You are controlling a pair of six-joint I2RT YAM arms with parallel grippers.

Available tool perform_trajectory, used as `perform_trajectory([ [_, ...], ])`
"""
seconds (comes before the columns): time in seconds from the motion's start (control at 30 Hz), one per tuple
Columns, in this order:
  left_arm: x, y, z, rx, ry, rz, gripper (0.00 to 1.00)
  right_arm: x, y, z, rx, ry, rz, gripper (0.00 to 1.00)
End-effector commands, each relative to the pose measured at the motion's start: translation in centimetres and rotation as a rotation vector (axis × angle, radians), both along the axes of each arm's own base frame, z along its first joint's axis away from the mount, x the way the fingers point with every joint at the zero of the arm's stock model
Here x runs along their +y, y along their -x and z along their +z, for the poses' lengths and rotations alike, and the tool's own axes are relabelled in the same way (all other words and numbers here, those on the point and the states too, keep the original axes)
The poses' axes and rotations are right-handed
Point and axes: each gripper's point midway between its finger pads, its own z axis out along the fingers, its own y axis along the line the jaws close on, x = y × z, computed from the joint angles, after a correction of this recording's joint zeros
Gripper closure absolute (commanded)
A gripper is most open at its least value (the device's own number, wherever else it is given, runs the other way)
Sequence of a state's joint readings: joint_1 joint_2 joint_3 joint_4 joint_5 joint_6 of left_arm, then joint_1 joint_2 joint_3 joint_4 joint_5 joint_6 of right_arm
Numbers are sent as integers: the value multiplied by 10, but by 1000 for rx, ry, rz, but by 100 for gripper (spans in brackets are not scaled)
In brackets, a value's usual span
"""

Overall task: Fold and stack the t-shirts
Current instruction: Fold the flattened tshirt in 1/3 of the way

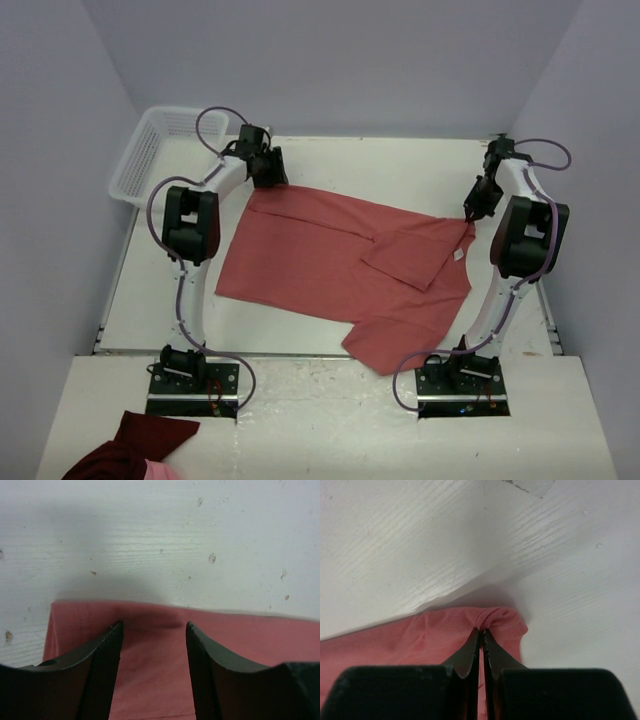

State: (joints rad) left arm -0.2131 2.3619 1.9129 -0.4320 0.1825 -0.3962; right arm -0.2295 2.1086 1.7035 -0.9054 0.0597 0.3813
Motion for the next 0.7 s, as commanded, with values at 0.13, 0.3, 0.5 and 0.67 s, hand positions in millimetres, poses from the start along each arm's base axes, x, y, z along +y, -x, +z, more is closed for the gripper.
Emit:
perform_trajectory([
  [0.13, 22, -17, 13, -56, -14, 10, 45, -5, -18, 17, -62, 17, 3, 100],
  [0.3, 39, -19, 5, -44, -31, 37, 45, -9, -30, 20, -73, 30, 3, 100],
  [0.5, 63, -21, -1, -34, -38, 76, 45, -14, -47, 27, -89, 34, 9, 100],
  [0.67, 80, -26, -3, -37, -35, 103, 45, -15, -59, 33, -100, 39, 27, 100],
])
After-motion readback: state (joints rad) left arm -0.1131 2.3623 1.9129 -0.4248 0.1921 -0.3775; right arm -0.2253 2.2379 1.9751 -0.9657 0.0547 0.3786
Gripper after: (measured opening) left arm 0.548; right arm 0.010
